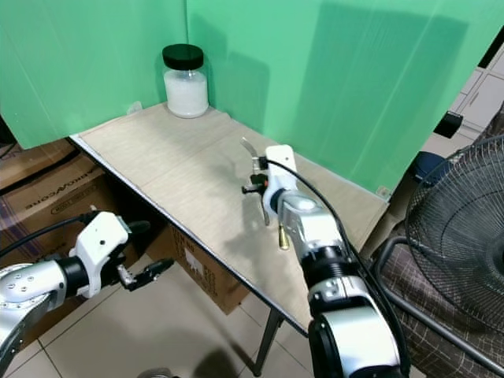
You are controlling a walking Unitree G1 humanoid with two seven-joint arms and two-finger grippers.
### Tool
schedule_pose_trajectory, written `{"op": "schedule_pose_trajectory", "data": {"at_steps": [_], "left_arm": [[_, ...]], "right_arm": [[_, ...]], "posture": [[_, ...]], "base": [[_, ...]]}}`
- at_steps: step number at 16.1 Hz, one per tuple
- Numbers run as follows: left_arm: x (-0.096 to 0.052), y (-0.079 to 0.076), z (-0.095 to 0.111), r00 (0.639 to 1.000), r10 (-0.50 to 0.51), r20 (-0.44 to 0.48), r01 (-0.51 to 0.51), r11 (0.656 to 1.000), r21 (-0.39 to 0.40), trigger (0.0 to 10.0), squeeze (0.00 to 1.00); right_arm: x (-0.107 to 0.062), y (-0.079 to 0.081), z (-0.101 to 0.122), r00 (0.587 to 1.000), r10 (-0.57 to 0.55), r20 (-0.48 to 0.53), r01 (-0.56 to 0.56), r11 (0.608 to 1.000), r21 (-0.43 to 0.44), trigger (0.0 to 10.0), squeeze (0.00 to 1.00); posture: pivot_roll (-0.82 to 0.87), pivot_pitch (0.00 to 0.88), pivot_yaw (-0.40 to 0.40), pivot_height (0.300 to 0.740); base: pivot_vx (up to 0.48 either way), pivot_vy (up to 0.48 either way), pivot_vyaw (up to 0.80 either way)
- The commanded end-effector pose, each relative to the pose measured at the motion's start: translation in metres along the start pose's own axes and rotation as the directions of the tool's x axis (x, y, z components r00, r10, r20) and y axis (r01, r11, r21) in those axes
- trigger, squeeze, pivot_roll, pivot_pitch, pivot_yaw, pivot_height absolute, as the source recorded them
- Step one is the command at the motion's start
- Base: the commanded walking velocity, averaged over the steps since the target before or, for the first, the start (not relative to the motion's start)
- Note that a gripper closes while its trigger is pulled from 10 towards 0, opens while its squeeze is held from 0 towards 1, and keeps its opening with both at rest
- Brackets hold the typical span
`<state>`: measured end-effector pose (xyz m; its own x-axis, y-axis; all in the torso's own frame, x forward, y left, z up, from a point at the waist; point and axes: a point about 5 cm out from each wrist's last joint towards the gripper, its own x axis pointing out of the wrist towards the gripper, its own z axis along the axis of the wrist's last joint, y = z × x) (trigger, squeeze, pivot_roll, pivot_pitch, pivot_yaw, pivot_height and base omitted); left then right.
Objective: Setting the table
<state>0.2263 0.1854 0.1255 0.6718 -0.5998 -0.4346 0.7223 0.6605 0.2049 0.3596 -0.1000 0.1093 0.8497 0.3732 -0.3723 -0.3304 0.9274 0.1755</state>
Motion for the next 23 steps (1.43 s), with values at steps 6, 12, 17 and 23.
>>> {"op": "schedule_pose_trajectory", "data": {"at_steps": [6, 12, 17, 23], "left_arm": [[0.002, -0.001, 0.002, 1.0, -0.014, 0.006, 0.014, 1.0, 0.024, 10.0, 0.0], [-0.001, 0.0, 0.001, 1.0, -0.005, -0.001, 0.005, 1.0, 0.025, 10.0, 0.0], [-0.004, 0.001, 0.0, 1.0, 0.002, -0.007, -0.002, 1.0, 0.023, 10.0, 0.0], [-0.003, 0.0, -0.004, 0.999, 0.01, -0.032, -0.009, 1.0, 0.03, 10.0, 0.0]], "right_arm": [[-0.011, 0.015, -0.013, 0.967, 0.212, -0.144, -0.19, 0.97, 0.152, 7.7, 0.0], [-0.007, 0.01, -0.021, 0.969, 0.12, -0.214, -0.103, 0.991, 0.09, 10.0, 0.85], [-0.008, 0.01, 0.0, 0.989, 0.102, -0.105, -0.113, 0.988, -0.104, 10.0, 1.0], [-0.008, 0.022, -0.002, 0.993, 0.043, -0.109, -0.073, 0.953, -0.294, 10.0, 1.0]], "posture": [[0.2, 0.0, -0.057, 0.74], [0.21, 0.0, -0.065, 0.74], [0.21, 0.0, -0.065, 0.74], [0.21, 0.0, -0.07, 0.74]], "base": [[0.0, 0.0, 0.0], [0.0, 0.0, 0.0], [0.0, 0.0, 0.0], [0.0, 0.0, 0.0]]}}
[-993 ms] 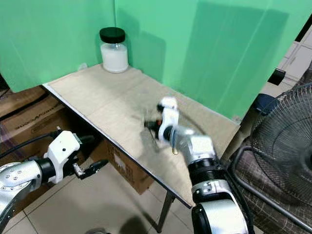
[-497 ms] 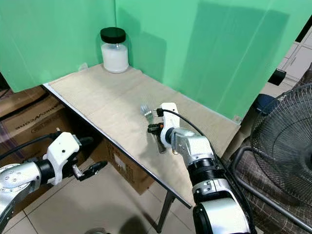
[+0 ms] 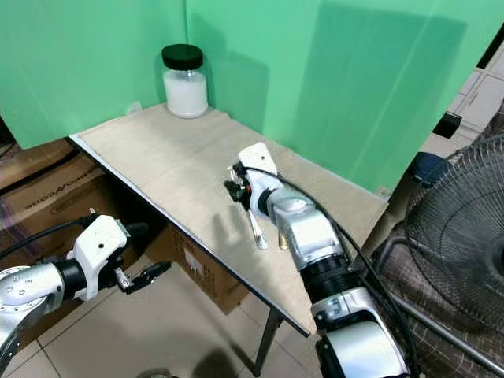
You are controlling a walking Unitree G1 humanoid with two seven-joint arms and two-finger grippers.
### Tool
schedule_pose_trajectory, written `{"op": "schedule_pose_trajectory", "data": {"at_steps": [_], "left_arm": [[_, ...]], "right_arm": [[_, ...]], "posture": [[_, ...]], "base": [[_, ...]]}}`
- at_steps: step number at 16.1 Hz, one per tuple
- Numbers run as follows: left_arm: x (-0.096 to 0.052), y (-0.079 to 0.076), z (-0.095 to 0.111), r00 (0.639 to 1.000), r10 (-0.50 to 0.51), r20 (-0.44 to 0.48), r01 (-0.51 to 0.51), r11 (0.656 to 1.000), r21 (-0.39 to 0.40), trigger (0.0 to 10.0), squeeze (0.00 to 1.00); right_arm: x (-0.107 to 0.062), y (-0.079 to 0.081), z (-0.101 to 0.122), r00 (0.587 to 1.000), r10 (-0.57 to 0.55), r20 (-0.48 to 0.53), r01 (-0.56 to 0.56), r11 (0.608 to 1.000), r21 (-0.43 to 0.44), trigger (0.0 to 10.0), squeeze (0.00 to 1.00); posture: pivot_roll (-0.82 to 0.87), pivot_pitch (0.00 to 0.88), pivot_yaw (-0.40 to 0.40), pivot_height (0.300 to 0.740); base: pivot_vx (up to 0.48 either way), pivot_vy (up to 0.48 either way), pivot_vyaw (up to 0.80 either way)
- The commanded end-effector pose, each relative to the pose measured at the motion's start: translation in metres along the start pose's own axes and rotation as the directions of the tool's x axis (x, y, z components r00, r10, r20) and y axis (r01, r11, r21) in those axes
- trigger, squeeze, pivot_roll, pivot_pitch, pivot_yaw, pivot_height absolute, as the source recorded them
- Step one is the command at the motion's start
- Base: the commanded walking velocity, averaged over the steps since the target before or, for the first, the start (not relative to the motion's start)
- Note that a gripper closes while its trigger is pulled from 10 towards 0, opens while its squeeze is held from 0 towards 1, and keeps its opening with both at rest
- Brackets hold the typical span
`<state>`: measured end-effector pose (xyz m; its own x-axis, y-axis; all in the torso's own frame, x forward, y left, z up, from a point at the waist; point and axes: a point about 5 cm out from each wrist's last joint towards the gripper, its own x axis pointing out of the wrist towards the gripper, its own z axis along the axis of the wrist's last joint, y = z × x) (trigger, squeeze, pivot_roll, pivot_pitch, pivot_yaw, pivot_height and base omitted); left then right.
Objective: Setting the table
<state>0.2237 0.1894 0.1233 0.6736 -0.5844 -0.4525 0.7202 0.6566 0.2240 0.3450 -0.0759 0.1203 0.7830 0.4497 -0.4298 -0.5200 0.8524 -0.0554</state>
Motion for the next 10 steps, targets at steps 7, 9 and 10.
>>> {"op": "schedule_pose_trajectory", "data": {"at_steps": [7, 9, 10], "left_arm": [[0.001, 0.0, 0.0, 1.0, -0.004, -0.013, 0.004, 1.0, 0.015, 10.0, 0.0], [0.001, 0.001, 0.001, 1.0, -0.005, -0.01, 0.005, 1.0, 0.014, 10.0, 0.0], [0.001, 0.001, 0.001, 1.0, -0.003, -0.01, 0.003, 1.0, 0.015, 10.0, 0.0]], "right_arm": [[0.003, -0.003, -0.04, 0.974, -0.079, -0.212, 0.105, 0.988, 0.114, 10.0, 0.0], [0.004, -0.002, -0.034, 0.981, -0.064, -0.181, 0.093, 0.983, 0.157, 10.0, 0.0], [0.004, -0.002, -0.029, 0.985, -0.062, -0.161, 0.088, 0.983, 0.159, 10.0, 0.0]], "posture": [[0.21, 0.0, -0.067, 0.74], [0.21, 0.0, -0.068, 0.74], [0.21, 0.0, -0.068, 0.74]], "base": [[0.0, 0.0, 0.0], [0.0, 0.0, 0.0], [0.0, 0.0, 0.0]]}}
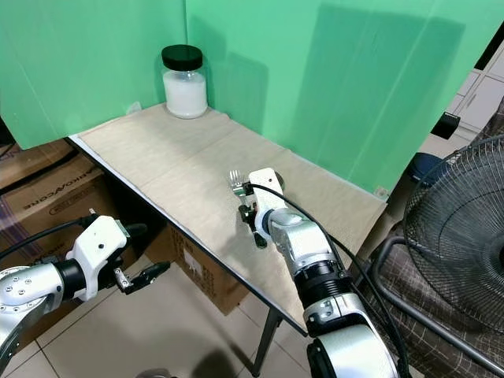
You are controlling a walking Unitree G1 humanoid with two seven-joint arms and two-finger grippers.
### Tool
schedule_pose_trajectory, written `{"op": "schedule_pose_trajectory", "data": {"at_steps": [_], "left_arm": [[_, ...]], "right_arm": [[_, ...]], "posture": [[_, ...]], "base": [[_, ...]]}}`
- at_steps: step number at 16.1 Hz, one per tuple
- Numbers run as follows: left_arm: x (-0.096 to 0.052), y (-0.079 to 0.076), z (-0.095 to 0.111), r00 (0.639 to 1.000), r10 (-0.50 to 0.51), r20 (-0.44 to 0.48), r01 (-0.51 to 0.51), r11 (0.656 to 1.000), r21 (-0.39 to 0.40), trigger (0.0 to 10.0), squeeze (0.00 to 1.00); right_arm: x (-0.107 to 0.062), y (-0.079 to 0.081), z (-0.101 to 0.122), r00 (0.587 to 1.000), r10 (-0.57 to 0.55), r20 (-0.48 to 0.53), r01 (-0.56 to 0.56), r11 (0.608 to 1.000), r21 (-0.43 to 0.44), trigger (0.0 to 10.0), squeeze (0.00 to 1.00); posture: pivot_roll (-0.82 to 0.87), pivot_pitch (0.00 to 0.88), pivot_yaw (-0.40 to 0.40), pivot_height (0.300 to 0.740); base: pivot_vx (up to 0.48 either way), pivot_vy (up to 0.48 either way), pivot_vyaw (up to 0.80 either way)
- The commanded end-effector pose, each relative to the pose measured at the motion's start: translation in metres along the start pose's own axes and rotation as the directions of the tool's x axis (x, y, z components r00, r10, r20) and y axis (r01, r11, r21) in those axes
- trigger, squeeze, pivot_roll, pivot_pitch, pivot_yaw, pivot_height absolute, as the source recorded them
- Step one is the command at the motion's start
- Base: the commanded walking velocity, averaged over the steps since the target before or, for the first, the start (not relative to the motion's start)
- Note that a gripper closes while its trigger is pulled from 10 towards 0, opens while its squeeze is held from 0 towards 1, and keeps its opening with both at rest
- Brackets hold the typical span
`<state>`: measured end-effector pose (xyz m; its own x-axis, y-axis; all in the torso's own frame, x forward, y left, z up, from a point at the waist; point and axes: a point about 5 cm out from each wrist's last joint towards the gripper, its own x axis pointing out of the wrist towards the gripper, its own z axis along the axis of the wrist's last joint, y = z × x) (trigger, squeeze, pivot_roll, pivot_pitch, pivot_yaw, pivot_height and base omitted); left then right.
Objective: Setting the table
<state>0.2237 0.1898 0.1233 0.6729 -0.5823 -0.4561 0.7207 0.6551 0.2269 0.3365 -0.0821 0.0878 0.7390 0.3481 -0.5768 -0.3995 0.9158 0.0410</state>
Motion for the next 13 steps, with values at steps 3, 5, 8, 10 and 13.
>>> {"op": "schedule_pose_trajectory", "data": {"at_steps": [3, 5, 8, 10, 13], "left_arm": [[0.0015, 0.0012, 0.0021, 1.0, -0.001, -0.004, 0.001, 1.0, 0.013, 10.0, 0.0], [0.0015, 0.0013, 0.0019, 1.0, 0.0, -0.004, 0.0, 1.0, 0.013, 10.0, 0.0], [0.0013, 0.0014, 0.002, 1.0, 0.0, -0.004, 0.0, 1.0, 0.012, 10.0, 0.0], [0.0015, 0.0014, 0.0027, 1.0, 0.0, -0.001, 0.0, 1.0, 0.014, 10.0, 0.0], [0.001, 0.0019, 0.0027, 1.0, 0.001, -0.001, -0.001, 1.0, 0.015, 10.0, 0.0]], "right_arm": [[-0.0001, -0.002, 0.0025, 1.0, -0.002, -0.004, 0.002, 1.0, -0.001, 8.2, 0.0], [0.0012, -0.0017, -0.0001, 1.0, -0.003, -0.014, 0.003, 1.0, 0.004, 2.0, 0.0], [0.0029, -0.0012, -0.0012, 1.0, -0.003, -0.015, 0.003, 1.0, 0.011, 0.0, 0.0], [0.003, -0.0019, 0.0004, 1.0, -0.005, -0.009, 0.005, 1.0, 0.014, 0.0, 0.0], [0.0036, -0.0017, 0.0003, 1.0, -0.004, -0.008, 0.004, 1.0, 0.014, 0.0, 0.0]], "posture": [[0.21, 0.0, -0.071, 0.74], [0.21, 0.0, -0.071, 0.74], [0.21, 0.0, -0.072, 0.74], [0.21, 0.0, -0.072, 0.74], [0.21, 0.0, -0.07, 0.74]], "base": [[0.0, 0.0, 0.0], [0.0, 0.0, 0.0], [0.0, 0.0, 0.0], [0.0, 0.0, 0.0], [0.0, 0.0, 0.0]]}}
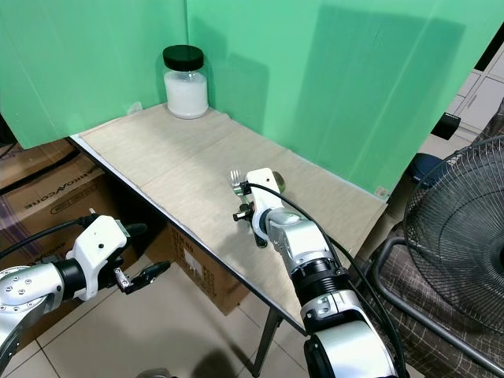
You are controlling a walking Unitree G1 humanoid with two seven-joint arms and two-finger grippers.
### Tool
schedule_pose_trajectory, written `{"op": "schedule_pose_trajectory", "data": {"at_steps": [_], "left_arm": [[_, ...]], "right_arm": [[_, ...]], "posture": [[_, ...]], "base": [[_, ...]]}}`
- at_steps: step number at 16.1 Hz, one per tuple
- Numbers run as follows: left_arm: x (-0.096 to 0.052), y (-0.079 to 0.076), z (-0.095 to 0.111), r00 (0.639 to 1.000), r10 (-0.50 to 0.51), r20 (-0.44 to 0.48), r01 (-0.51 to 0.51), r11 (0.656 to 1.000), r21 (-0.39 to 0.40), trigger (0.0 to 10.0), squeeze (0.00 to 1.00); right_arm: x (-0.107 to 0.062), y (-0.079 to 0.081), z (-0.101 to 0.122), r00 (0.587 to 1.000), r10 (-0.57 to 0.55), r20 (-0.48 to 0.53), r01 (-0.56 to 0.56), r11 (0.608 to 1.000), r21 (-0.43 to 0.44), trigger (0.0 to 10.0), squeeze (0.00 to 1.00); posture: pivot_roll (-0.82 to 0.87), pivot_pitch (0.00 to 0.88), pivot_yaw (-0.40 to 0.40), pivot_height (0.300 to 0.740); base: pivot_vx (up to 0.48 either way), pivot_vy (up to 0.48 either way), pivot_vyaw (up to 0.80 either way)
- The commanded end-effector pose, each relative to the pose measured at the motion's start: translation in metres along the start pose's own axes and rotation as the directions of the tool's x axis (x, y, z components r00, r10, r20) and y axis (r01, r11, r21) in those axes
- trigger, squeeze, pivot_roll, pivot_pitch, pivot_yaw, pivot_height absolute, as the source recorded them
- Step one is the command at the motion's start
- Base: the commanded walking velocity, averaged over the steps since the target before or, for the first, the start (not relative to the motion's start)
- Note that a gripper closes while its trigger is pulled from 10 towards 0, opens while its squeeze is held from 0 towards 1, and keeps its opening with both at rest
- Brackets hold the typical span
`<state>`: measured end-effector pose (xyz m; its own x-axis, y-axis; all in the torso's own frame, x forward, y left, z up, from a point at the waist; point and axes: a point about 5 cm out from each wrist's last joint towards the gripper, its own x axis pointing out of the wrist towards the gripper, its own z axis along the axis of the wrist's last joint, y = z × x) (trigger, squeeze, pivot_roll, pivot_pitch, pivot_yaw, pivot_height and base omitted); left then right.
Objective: Setting the table
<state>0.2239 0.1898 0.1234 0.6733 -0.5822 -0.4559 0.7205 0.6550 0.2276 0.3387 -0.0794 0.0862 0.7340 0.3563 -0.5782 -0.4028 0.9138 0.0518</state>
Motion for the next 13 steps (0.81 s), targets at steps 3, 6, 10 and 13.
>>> {"op": "schedule_pose_trajectory", "data": {"at_steps": [3, 6, 10, 13], "left_arm": [[0.001, 0.002, 0.003, 1.0, 0.001, -0.001, -0.001, 1.0, 0.015, 10.0, 0.0], [0.001, 0.002, 0.002, 1.0, 0.003, -0.001, -0.003, 1.0, 0.015, 10.0, 0.0], [-0.001, 0.006, 0.009, 0.999, 0.031, 0.033, -0.031, 0.999, 0.012, 10.0, 0.0], [0.002, 0.011, 0.033, 0.975, 0.14, 0.171, -0.135, 0.99, -0.04, 10.0, 0.0]], "right_arm": [[0.0, -0.003, 0.0, 1.0, -0.012, -0.002, 0.012, 1.0, 0.011, 0.0, 0.0], [-0.001, -0.004, 0.004, 1.0, -0.01, 0.011, 0.01, 1.0, 0.016, 0.0, 0.0], [-0.023, -0.005, 0.034, 0.982, 0.05, 0.182, -0.062, 0.996, 0.061, 0.0, 0.0], [-0.066, -0.021, 0.059, 0.916, 0.036, 0.401, -0.091, 0.989, 0.12, 0.0, 0.0]], "posture": [[0.21, 0.0, -0.069, 0.74], [0.21, 0.0, -0.071, 0.74], [0.22, 0.0, -0.078, 0.74], [0.21, 0.0, -0.075, 0.74]], "base": [[0.0, 0.0, 0.0], [0.0, 0.0, 0.0], [0.0, 0.0, 0.0], [0.0, 0.0, 0.0]]}}
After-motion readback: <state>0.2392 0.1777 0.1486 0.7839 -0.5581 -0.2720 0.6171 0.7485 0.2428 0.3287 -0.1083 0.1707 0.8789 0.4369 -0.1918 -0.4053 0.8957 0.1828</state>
